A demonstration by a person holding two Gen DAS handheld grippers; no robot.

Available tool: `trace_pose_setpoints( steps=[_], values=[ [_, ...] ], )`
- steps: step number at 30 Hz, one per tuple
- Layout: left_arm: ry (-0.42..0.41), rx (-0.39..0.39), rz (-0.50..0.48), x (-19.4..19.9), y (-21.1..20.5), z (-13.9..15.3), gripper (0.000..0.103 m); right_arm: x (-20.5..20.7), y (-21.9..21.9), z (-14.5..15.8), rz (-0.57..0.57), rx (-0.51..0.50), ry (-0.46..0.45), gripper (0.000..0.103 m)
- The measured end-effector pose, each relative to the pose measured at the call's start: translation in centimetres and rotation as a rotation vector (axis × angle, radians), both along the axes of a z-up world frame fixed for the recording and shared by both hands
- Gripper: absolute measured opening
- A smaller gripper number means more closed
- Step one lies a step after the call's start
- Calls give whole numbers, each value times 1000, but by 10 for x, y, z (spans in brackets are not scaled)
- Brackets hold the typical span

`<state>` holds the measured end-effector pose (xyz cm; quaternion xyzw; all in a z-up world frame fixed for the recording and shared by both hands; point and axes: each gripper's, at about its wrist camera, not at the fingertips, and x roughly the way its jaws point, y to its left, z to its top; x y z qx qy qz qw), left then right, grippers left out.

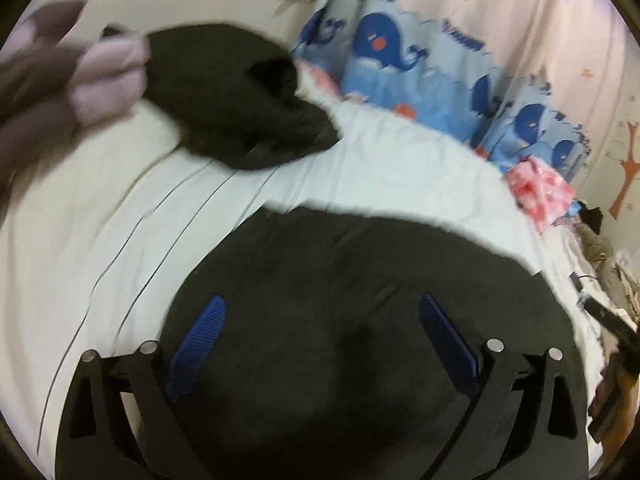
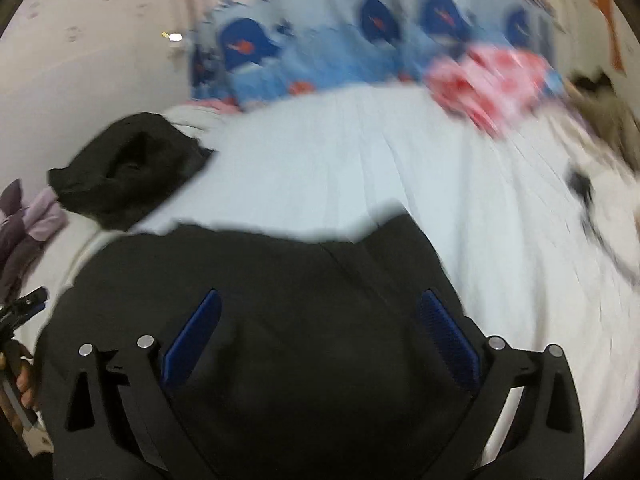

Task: Fold large clothes

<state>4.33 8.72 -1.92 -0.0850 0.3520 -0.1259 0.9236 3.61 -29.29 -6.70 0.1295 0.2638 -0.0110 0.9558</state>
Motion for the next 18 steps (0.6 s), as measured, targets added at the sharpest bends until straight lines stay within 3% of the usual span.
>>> trace_pose_setpoints(
  steps=[3, 4, 5, 6, 7, 9, 12, 15, 17, 18],
  values=[
    [-14, 22, -28, 27, -34, 6, 94, 67, 29, 8, 42, -72, 68, 96],
    [-3, 37, -27, 34, -41, 0, 94, 87, 37, -2, 39, -92, 108, 96],
    [23, 61, -29, 40, -48, -11, 94, 114, 45, -33, 41, -119, 220, 96],
    [58, 75, -34, 46, -53, -27, 94, 119, 55, -56, 60, -97, 277, 96],
    [73, 44, -46, 49, -54, -41, 94, 128, 47, -74, 79, 7, 299, 96],
    [76, 56, -36, 49, -55, -44, 94, 133, 38, -77, 78, 45, 326, 96],
    [97, 93, -47, 39, -54, -39, 94, 110, 35, -57, 72, 30, 338, 96],
    [69, 70, -45, 15, -38, -29, 94, 46, 39, -22, 109, -9, 178, 96],
    [47, 93, -39, -3, -29, -28, 94, 15, 45, -29, 105, -67, 166, 96],
    [53, 111, -42, -9, -27, -31, 94, 12, 49, -47, 123, -108, 233, 96]
  ],
)
